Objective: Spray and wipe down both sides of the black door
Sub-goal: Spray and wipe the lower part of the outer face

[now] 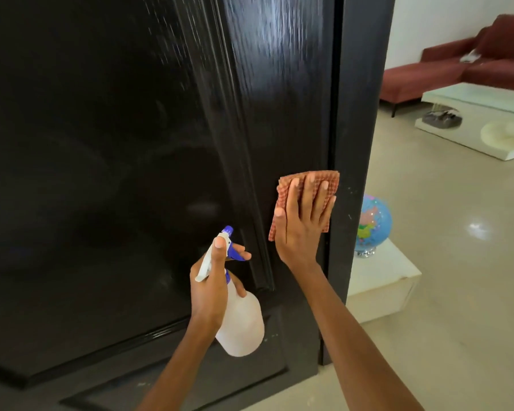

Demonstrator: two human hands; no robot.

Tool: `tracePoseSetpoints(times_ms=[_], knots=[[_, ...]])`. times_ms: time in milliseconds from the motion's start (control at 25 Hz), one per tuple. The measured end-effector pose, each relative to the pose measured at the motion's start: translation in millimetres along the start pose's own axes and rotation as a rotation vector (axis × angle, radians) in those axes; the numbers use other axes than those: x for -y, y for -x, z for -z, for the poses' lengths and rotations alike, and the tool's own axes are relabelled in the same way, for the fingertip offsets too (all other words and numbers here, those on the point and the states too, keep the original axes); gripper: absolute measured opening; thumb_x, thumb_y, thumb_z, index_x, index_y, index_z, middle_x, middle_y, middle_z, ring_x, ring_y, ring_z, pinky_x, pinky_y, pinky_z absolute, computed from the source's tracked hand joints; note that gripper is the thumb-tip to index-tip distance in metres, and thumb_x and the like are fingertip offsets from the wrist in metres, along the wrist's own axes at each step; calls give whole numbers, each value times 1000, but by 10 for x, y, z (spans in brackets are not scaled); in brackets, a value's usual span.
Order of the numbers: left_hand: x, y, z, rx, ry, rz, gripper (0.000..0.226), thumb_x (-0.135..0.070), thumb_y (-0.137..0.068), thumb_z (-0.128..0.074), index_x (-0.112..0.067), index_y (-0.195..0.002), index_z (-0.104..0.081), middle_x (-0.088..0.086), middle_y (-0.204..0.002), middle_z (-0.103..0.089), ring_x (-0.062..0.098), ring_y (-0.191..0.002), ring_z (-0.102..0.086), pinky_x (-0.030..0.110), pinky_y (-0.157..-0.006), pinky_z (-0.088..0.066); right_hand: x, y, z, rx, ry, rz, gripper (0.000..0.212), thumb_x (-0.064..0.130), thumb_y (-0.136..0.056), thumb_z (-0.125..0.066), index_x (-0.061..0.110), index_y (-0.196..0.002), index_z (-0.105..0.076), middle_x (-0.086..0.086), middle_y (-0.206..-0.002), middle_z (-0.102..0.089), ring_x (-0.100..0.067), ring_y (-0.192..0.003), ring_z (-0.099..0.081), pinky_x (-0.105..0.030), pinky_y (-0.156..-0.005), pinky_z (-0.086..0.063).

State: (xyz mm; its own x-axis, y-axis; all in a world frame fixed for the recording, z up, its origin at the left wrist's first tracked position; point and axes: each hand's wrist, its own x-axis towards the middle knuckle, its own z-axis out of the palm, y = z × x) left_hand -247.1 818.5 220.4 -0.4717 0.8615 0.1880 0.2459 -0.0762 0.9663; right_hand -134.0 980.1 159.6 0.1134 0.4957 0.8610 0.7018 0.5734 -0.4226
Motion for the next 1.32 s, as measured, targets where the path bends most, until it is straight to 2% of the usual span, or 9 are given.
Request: tracePoseSetpoints(times_ms=[160,280,400,560,720,840,1040,1200,1320], knots=[[632,48,-111,-21,-15,-38,65,-67,-93,-34,-13,-90,-70,-4,-95,-76,21,-43,-59,22,-60,-55,-522,1043,-296,95,51,100,64,45,-112,-24,25,-165,5,-2,-172,14,-33,-159,10,-66,-123,-4],[1224,127,-234,49,-44,-61,57,-68,-92,-37,-21,-89,-70,-6,-97,-75,23,-44,-60,26,-59,-55,-858,1691,-521,96,52,135,64,46,-112,-23,25,-165,5,-1,-172,15,-31,-159,12,-66,-122,-3],[1916,263,-386,57,-68,-74,61,-75,-83,-38,-23,-87,-69,-8,-96,-75,23,-45,-62,25,-59,-56,-1127,2169,-756,47,101,193,65,46,-111,-26,24,-166,3,-1,-173,12,-31,-159,8,-62,-124,-2],[2822,545,-496,25,-33,-76,63,-80,-84,-39,-24,-86,-70,-6,-95,-75,22,-47,-63,27,-58,-57,-1415,2620,-890,44,98,264,64,47,-111,-27,25,-165,0,0,-173,11,-30,-159,7,-60,-126,0],[3477,781,-598,28,75,-114,76,-80,-89,-35,-13,-92,-70,2,-95,-76,23,-46,-60,33,-56,-56,-1680,3042,-1005,43,113,288,63,47,-112,-25,25,-165,1,-1,-173,12,-29,-159,7,-59,-126,0],[3738,834,-641,2,114,-130,75,-78,-82,-39,-11,-95,-70,5,-94,-76,22,-47,-60,32,-52,-54,-1737,3256,-1089,66,120,243,64,48,-112,-22,25,-165,3,-2,-172,13,-30,-159,8,-59,-126,1],[3915,975,-735,-37,113,-69,63,-67,-96,-38,-13,-91,-70,2,-94,-76,26,-47,-61,35,-52,-53,-1851,3468,-1049,103,69,191,63,50,-111,-19,27,-165,5,1,-173,12,-27,-159,9,-59,-125,-2],[4237,1132,-916,-80,108,-47,57,-59,-93,-39,-12,-91,-71,0,-94,-76,27,-46,-62,33,-53,-55,-2127,3671,-1092,122,46,200,64,49,-111,-23,29,-165,4,2,-173,11,-26,-159,8,-55,-127,4],[4326,1205,-920,-145,118,-26,56,-59,-93,-39,-13,-91,-71,-1,-93,-76,27,-45,-62,30,-53,-55,-2235,3802,-1102,146,41,209,65,50,-111,-24,28,-165,5,1,-173,12,-29,-159,10,-58,-126,2]])
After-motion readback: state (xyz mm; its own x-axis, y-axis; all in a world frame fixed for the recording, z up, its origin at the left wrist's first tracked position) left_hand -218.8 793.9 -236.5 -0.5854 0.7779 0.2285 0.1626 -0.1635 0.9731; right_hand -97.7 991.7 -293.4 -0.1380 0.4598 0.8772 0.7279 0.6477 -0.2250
